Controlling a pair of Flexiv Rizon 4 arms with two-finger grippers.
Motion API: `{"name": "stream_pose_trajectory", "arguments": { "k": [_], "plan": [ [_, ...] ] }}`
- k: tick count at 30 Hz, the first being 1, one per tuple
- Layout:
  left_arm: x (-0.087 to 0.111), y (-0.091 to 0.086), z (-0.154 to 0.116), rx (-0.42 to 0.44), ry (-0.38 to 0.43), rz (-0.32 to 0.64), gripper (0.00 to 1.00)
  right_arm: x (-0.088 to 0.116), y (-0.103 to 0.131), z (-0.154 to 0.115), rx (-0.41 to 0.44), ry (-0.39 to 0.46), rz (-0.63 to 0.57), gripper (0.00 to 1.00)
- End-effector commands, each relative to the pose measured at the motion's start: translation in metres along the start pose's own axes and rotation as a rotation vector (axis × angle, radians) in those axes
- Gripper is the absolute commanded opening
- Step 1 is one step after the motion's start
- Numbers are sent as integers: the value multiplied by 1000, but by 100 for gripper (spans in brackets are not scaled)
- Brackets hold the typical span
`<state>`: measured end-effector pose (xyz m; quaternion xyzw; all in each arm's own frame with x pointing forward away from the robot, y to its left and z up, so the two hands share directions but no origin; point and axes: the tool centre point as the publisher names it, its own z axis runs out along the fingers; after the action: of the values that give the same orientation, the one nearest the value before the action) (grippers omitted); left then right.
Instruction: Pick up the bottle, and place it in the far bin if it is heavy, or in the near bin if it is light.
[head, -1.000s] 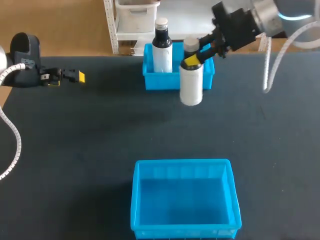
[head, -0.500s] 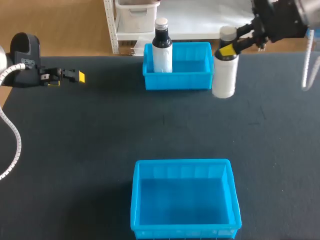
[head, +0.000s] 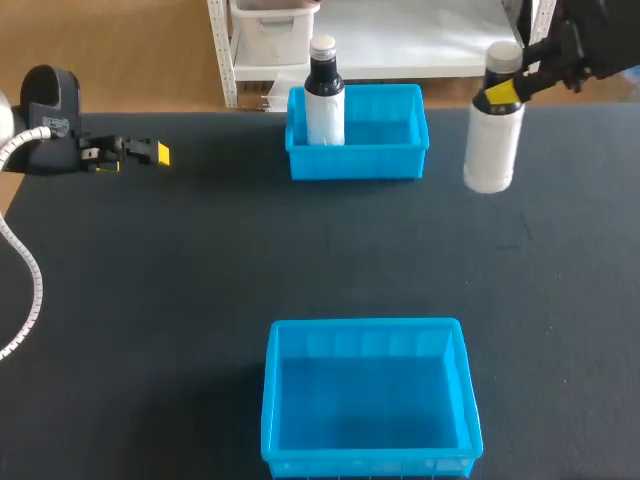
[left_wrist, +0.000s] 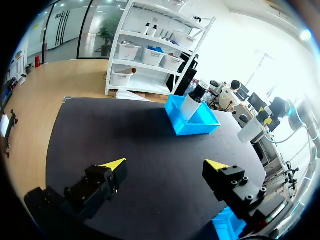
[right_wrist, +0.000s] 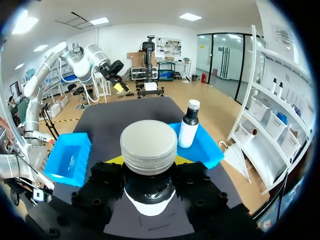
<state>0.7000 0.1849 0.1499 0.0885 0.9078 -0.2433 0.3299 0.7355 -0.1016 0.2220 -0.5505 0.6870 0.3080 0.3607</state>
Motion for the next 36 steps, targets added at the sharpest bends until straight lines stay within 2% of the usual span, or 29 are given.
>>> {"name": "stream_pose_trajectory", "arguments": {
  "k": [1, 5, 9, 24, 36],
  "plan": [
    [0, 0, 0, 0, 0, 0, 100, -8, 33, -27, 87, 6, -10, 0],
    [0, 0, 0, 0, 0, 0, 100, -18, 61, -33, 96, 15, -22, 0],
    [0, 0, 0, 0, 0, 0, 100, -29, 96, -25, 76, 13, -32, 0],
    [0, 0, 0, 0, 0, 0, 100, -78, 227, 40, -94, 0, -123, 0],
    [0, 0, 0, 0, 0, 0, 100, -90, 285, 87, -238, -42, -167, 0]
  ]
}}
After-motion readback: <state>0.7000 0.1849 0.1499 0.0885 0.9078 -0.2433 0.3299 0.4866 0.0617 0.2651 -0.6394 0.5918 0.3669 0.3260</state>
